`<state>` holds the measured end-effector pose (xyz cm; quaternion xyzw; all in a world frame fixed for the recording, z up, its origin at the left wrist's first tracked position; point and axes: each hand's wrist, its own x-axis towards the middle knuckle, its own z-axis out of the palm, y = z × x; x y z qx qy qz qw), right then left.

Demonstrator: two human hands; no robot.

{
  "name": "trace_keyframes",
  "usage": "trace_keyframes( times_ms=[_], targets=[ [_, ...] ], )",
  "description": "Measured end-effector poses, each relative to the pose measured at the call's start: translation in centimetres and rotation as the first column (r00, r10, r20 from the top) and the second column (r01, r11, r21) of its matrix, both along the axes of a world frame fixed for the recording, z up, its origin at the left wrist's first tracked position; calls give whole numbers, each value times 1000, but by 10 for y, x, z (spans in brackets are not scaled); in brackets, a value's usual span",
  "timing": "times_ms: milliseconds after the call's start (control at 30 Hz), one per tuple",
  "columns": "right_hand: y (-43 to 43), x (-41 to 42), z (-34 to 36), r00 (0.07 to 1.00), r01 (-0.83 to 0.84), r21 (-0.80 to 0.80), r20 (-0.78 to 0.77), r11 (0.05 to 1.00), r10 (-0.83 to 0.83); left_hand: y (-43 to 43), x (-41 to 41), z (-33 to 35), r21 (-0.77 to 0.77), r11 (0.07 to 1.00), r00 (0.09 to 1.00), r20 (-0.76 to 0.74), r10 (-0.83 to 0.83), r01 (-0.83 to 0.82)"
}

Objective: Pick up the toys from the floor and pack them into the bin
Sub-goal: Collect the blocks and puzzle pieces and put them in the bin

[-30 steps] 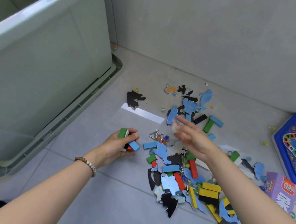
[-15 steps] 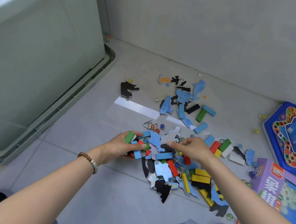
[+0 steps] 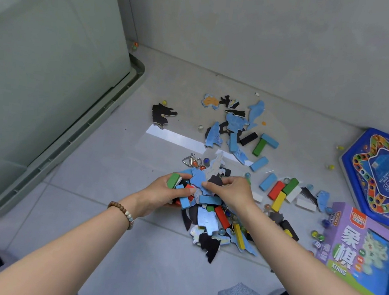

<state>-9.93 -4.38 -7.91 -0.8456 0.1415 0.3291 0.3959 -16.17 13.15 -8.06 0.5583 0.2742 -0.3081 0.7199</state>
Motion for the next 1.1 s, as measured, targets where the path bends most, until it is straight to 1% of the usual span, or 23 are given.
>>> trace_keyframes(
  times_ms=[100, 200, 300, 433, 500, 567, 633, 700, 800, 933, 1000, 1100],
  targets=[
    [4, 8, 5, 994, 77, 98, -80, 992, -69, 0, 1, 0, -19, 1000, 1000, -12, -1, 1],
    [3, 13, 5, 983, 132, 126, -144, 983, -114, 0, 3, -1, -19, 1000, 1000, -20, -17, 17],
    [3, 13, 6, 977, 148, 137, -174, 979, -123, 0, 7, 1, -25, 1000, 1000, -13, -17, 16],
    [1, 12, 15, 971, 136, 204, -222, 970, -90, -2, 12, 9, -11, 1000, 1000, 8, -27, 27],
    [1, 15, 23, 973, 123, 227, -221, 966, -72, -2, 18, 19, -21, 998, 998, 39, -52, 52],
    [5, 23, 42, 976, 139, 263, -199, 955, -88, 2, 27, 39, -22, 999, 997, 76, -32, 34],
    [13, 37, 70, 981, 150, 308, -163, 940, -104, 13, 39, 68, 6, 1000, 991, 134, -29, 29],
    [27, 52, 106, 991, 115, 340, -103, 933, -84, 30, 49, 104, 71, 997, 977, 208, -37, 23],
    [61, 72, 166, 999, 41, 420, -21, 906, -36, 72, 55, 162, 188, 977, 947, 318, 33, -98],
    [133, 81, 236, 998, -57, 564, 37, 824, 44, 146, 40, 241, 279, 923, 889, 441, 122, -265],
    [179, 81, 263, 995, -93, 623, 35, 777, 91, 186, 28, 271, 311, 877, 850, 495, 178, -365],
    [252, 71, 291, 984, -152, 658, 26, 738, 178, 243, 8, 299, 336, 794, 798, 530, 285, -507]
  ],
)
